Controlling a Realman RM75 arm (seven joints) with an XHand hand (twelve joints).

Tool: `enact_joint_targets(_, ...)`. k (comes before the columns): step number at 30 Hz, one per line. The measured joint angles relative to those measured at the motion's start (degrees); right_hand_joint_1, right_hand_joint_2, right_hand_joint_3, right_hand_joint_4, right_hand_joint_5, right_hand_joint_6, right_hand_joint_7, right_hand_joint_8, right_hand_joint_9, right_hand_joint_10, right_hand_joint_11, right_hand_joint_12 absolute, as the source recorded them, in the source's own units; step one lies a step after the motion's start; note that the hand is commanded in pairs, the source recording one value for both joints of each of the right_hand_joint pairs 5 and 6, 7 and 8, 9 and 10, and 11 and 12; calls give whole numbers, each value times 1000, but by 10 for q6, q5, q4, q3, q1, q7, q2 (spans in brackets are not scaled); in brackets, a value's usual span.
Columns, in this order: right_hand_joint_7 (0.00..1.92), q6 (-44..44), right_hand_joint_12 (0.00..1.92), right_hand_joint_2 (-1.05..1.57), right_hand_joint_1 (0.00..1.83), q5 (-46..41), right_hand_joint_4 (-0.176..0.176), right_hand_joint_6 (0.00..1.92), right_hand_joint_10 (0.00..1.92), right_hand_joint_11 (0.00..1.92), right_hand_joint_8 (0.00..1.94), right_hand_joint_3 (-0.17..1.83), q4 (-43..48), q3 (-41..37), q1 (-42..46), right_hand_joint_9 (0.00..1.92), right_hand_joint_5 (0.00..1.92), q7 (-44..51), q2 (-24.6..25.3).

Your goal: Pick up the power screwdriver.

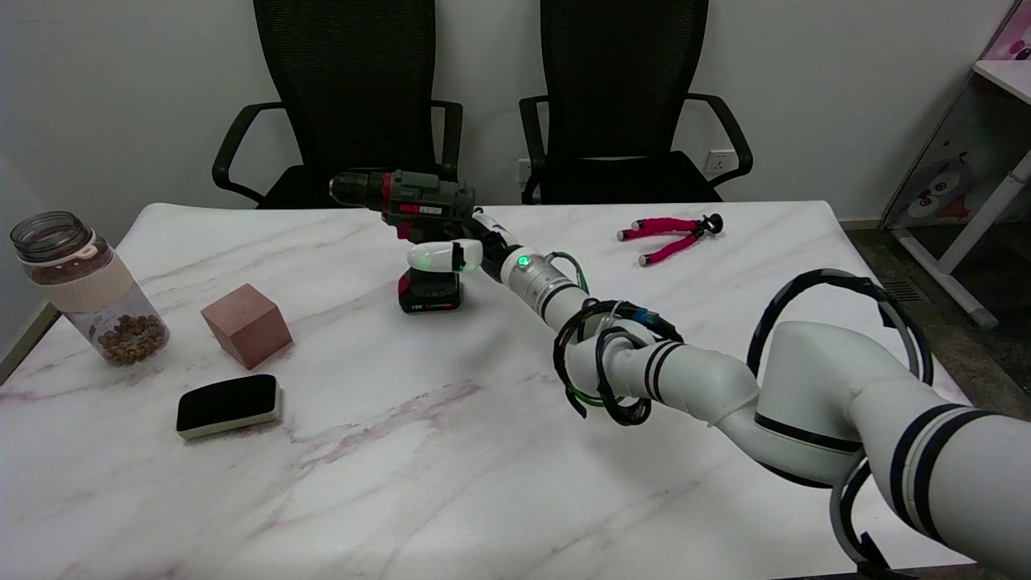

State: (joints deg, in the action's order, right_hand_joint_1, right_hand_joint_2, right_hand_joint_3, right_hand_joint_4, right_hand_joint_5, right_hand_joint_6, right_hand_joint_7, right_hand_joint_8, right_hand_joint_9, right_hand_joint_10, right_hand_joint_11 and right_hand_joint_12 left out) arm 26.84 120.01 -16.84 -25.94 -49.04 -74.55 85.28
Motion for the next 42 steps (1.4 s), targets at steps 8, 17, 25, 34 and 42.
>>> enact_joint_targets(8,292,-5,211,-435,869,-1,176,292,264,211,292,666,12,-2,-7,264,292,7,15)
enact_joint_targets(17,350,-5,182,-365,902,-2,176,350,268,182,350,639,16,-3,-10,268,350,9,24)
enact_joint_targets(25,411,-2,158,-295,913,-10,176,411,294,158,411,644,16,-4,-11,294,411,10,27)
enact_joint_targets(34,474,5,168,-213,923,-23,176,474,314,168,474,644,14,-5,-11,314,474,12,28)
enact_joint_targets(42,543,8,239,-82,984,-33,176,543,346,239,543,662,14,-5,-8,346,543,12,28)
